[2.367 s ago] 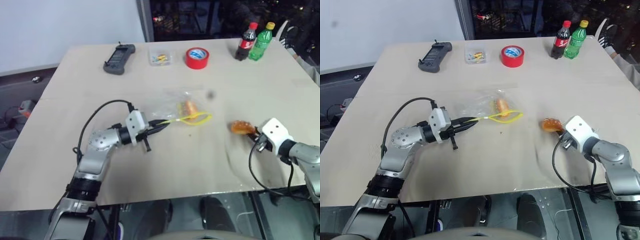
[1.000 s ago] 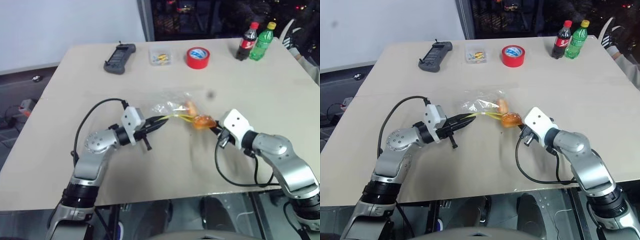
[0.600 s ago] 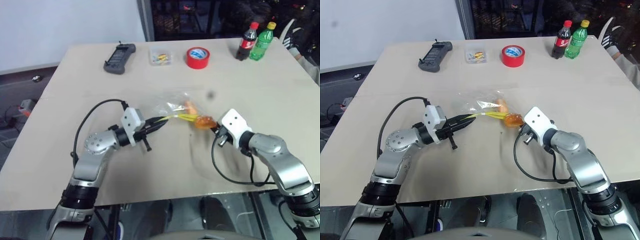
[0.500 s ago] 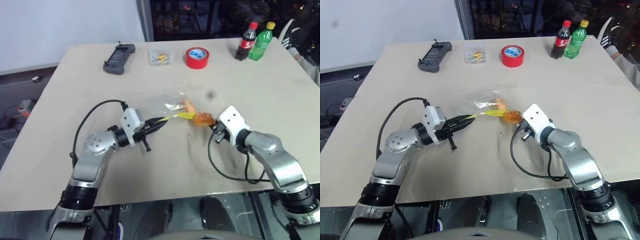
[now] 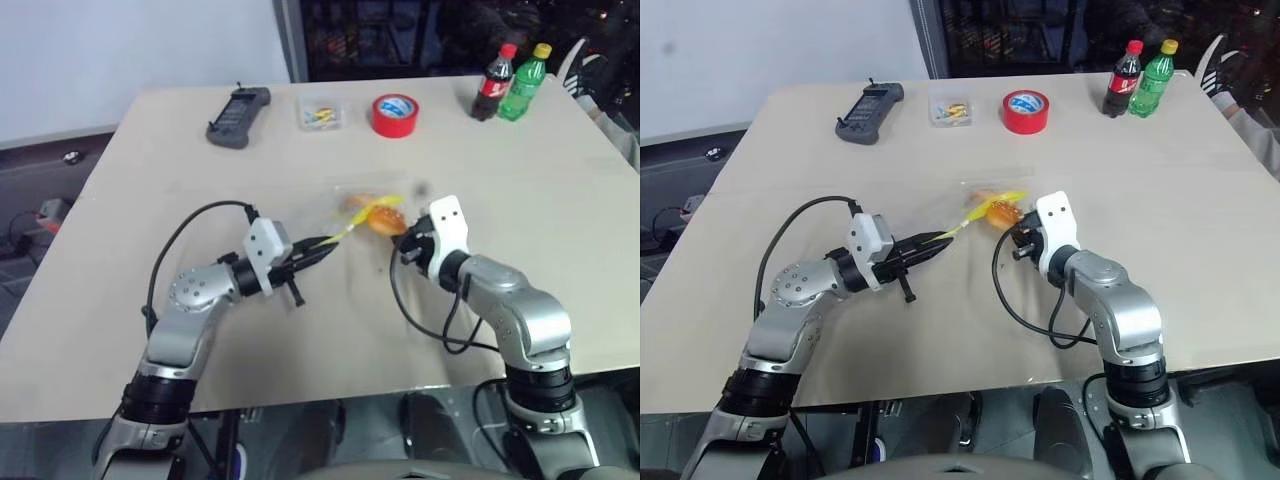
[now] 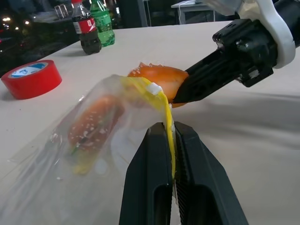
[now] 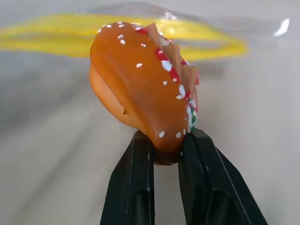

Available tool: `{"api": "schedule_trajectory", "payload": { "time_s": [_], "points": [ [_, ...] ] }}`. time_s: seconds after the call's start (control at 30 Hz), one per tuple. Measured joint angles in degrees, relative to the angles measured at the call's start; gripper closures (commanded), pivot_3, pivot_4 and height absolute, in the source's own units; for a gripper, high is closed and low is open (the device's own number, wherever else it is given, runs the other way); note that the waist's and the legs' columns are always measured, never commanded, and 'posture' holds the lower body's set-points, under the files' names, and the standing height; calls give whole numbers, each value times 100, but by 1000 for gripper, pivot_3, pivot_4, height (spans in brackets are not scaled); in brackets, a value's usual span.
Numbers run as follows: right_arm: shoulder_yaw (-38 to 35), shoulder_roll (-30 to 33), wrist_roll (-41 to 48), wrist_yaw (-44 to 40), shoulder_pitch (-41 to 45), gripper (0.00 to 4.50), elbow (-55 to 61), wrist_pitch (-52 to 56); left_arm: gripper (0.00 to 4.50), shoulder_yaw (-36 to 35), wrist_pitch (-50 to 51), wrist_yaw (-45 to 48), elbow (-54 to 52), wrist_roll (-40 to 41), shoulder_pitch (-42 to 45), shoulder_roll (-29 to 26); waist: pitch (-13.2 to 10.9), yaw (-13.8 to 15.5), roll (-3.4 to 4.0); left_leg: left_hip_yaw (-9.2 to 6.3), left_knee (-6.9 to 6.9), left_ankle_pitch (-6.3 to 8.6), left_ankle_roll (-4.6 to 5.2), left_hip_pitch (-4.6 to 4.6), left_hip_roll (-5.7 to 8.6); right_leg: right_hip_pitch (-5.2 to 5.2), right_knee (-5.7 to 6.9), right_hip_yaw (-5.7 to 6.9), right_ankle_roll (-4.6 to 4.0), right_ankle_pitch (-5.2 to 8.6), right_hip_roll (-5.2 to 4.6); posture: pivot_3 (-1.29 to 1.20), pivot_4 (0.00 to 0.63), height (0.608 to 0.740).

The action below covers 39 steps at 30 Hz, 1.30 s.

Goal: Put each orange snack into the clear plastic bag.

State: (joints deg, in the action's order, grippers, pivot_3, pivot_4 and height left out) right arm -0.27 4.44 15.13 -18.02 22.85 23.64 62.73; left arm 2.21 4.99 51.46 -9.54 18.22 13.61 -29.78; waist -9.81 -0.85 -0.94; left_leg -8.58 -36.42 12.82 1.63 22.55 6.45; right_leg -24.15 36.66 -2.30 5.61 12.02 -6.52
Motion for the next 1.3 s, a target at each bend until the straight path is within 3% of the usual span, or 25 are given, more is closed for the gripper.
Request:
{"api": "schedule_trajectory", "payload": {
  "time_s": [0.5,0.8,0.97,1.13,1.3],
  "points": [
    [-1444,-668,1144,473,371,3814,2,1077,4500,39,189,7,-193,-11,-162,-55,-2,-12,5,3,7,0,0,0,-1,-9,5,-2,0,0,1,0,150,740],
    [-1520,-666,1481,582,367,3814,11,1273,4500,79,186,83,-236,-31,-180,-93,-5,-18,11,8,11,0,0,1,-2,-14,5,-6,0,0,1,0,150,740],
    [-1049,-523,1527,590,140,3814,18,1266,4500,81,186,83,-238,-14,-176,-66,-6,-18,12,10,11,0,0,3,-1,-15,5,-7,0,0,0,0,150,740],
    [310,664,941,425,0,3814,2,588,4500,90,186,110,-299,-2,-173,-44,-6,-17,12,13,10,0,0,11,0,-21,4,-7,0,0,-2,0,150,740],
    [1143,1388,76,340,216,3814,-438,-460,4500,131,158,215,-353,-7,-255,-74,-6,-41,12,17,10,0,-1,12,-3,-24,5,-9,1,0,1,0,150,740]
  ]
}}
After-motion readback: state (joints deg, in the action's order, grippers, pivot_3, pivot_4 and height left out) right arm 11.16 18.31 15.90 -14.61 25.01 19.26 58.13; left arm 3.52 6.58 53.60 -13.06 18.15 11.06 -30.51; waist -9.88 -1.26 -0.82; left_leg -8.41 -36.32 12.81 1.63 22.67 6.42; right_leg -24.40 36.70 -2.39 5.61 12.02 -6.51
